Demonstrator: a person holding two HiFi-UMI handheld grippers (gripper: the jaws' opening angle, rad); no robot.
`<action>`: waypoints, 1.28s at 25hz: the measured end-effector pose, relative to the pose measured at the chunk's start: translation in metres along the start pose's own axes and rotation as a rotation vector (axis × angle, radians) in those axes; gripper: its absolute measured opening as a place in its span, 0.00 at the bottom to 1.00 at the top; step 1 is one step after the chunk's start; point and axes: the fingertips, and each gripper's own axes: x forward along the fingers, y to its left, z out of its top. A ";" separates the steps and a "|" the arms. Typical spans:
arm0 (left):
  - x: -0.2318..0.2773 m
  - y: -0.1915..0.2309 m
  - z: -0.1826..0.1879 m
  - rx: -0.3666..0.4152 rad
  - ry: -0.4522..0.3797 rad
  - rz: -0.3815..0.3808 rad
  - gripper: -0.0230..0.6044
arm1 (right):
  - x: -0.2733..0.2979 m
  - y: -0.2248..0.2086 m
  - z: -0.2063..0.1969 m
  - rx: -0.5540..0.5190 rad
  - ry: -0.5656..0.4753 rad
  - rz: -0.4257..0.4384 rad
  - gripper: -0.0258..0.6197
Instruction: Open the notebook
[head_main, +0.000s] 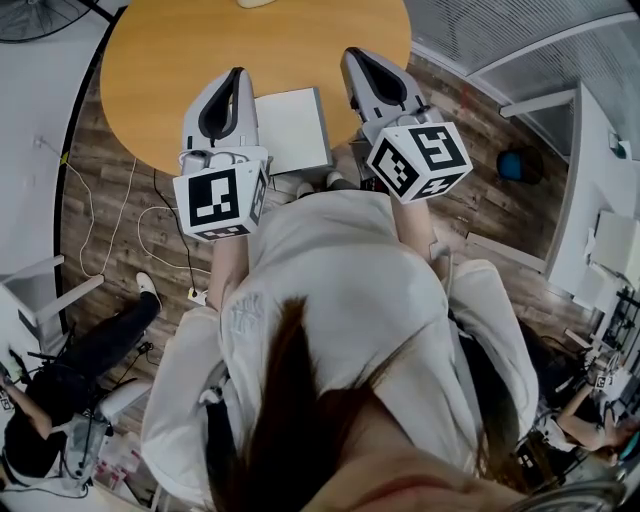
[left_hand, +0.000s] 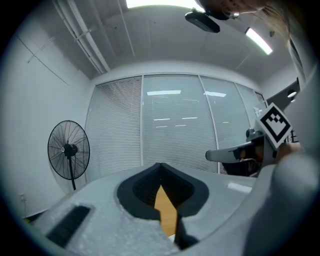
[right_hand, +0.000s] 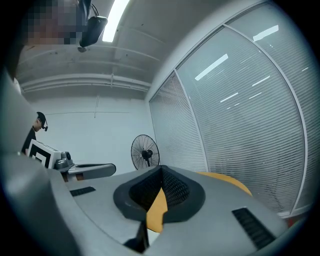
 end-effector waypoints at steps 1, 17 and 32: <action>0.000 -0.001 0.001 0.000 -0.001 0.000 0.06 | -0.001 0.000 0.000 0.000 -0.002 0.001 0.04; 0.006 0.004 -0.002 -0.005 0.005 0.013 0.06 | 0.006 -0.009 -0.001 0.009 -0.001 -0.004 0.04; 0.014 0.009 -0.007 -0.014 0.012 0.008 0.06 | 0.016 -0.015 -0.007 0.007 0.019 -0.003 0.04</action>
